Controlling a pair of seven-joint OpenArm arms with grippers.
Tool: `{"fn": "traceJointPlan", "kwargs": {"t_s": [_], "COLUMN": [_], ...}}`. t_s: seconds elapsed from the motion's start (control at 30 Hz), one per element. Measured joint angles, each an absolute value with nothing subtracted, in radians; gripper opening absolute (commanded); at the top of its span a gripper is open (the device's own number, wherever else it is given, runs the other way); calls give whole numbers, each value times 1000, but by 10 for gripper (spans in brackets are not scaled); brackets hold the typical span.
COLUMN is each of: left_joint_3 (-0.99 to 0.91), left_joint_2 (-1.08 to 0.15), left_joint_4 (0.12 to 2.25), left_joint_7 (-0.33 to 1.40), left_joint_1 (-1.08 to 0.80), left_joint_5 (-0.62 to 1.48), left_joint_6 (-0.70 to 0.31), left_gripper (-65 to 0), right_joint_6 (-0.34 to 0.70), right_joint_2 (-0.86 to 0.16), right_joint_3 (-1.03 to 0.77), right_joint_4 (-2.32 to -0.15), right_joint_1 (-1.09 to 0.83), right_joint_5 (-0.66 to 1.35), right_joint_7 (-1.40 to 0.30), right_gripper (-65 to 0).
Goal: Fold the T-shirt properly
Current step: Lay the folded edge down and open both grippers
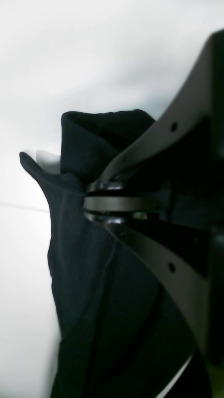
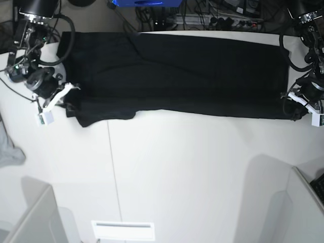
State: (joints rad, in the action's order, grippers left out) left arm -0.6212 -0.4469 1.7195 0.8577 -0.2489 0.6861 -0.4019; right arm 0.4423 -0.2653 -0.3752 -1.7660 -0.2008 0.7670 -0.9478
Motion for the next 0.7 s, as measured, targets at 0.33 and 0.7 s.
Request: {"fn": "traceJointPlan", "kwargs": {"t_s": [0.33, 0.7], "left_joint_3": [-657, -659], "left_joint_2": [-447, -447], "left_joint_4": [1720, 1755], "left_joint_7": [857, 864], "left_joint_1": [-300, -349], "left_joint_5": [690, 685], "left_joint_6": [-412, -409], "left_gripper": [-650, -650], "right_joint_6": [446, 447], "right_joint_2": [-210, -131], "right_joint_3": [-491, -537], "right_joint_4": [-1886, -1962], "right_joint_1": [-288, -368], "right_joint_5": [780, 776], "right_joint_7": [-1056, -1097], "right_gripper": [-650, -650]}}
